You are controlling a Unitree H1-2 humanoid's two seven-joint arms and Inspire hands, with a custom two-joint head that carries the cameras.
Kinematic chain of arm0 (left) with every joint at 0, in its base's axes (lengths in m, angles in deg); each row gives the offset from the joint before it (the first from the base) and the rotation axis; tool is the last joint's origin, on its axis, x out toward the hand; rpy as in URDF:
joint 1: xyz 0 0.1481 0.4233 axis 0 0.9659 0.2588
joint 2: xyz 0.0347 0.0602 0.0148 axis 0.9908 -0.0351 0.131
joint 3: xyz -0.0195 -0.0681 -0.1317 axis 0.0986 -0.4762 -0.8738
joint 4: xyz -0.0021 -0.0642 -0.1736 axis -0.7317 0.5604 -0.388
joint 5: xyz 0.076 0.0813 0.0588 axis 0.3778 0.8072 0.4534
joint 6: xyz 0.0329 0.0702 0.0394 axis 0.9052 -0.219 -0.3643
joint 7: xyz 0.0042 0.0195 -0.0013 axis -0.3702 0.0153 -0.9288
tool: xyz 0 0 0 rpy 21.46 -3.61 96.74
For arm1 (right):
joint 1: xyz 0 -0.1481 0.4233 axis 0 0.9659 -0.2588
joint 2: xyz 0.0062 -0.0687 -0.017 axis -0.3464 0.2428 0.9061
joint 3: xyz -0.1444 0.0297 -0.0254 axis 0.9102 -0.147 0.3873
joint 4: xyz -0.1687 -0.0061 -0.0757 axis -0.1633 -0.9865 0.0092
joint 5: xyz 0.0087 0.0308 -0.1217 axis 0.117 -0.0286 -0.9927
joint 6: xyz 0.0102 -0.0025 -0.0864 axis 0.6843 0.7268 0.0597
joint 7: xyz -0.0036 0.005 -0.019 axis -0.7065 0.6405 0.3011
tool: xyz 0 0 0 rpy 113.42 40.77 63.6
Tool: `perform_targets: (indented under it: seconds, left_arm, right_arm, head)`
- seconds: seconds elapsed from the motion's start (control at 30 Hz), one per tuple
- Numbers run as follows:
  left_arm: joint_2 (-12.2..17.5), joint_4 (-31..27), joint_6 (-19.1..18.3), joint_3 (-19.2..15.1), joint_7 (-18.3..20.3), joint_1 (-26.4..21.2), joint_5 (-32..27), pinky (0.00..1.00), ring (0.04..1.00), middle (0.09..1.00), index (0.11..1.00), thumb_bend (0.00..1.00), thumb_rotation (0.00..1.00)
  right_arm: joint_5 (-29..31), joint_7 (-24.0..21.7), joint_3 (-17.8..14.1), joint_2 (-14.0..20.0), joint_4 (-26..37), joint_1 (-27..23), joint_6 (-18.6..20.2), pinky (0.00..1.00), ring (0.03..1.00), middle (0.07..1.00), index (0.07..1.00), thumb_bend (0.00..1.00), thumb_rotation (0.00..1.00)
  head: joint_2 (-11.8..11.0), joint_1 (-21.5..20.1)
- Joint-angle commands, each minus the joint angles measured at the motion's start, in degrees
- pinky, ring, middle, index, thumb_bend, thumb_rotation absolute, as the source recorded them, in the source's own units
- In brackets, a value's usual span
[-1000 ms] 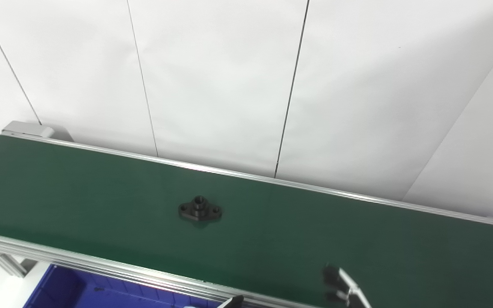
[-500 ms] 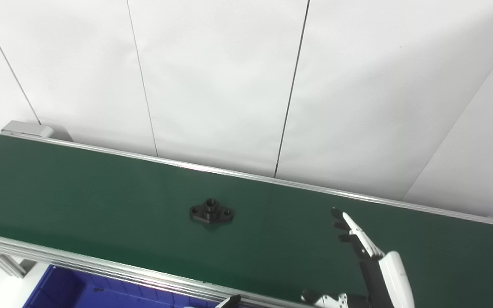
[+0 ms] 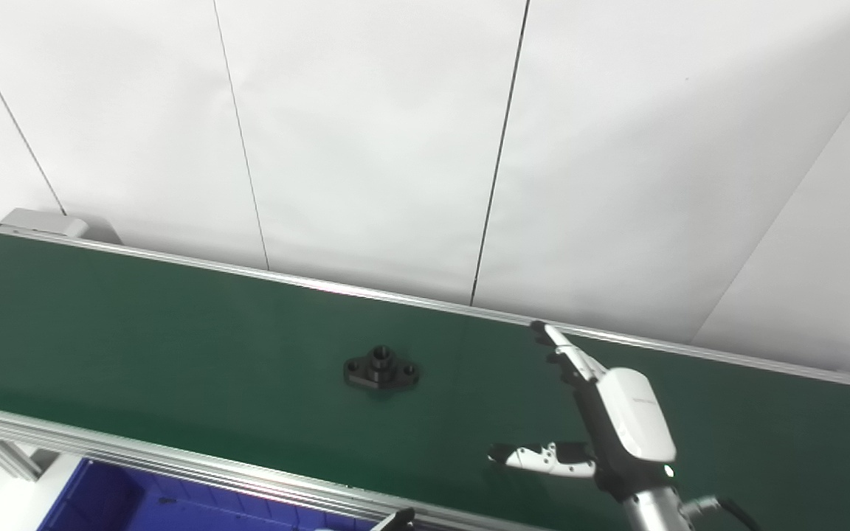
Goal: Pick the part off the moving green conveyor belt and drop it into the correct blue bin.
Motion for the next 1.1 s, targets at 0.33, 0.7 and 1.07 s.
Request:
perform_targets:
  seconds: [0.33,0.7,1.07]
  left_arm:
    - [-0.48,-1.60,0.34,0.75,-0.04,-0.15,1.09,0.86,0.911,0.908,0.920,0.73,0.76]
    - [-1.10,-1.14,0.93,1.12,-0.37,-0.13,1.77,0.86,0.913,0.921,0.919,0.73,0.75]
    - [-2.09,-1.40,1.40,1.46,-1.38,0.27,3.08,0.85,0.908,0.905,0.908,0.72,0.74]
  right_arm:
    - [-2.97,-0.59,3.88,1.60,-10.45,-11.35,3.91,0.62,0.777,0.836,0.908,0.97,0.48]
    - [-9.83,-2.49,10.58,2.56,-19.05,-19.05,8.55,0.86,0.807,0.821,0.874,0.96,0.52]
    - [-9.32,-3.12,13.01,0.64,-24.44,-22.34,10.92,0.79,0.824,0.835,0.869,0.96,0.52]
  head:
    - [-0.07,0.70]
    - [-0.05,1.38]
    - [0.34,2.07]
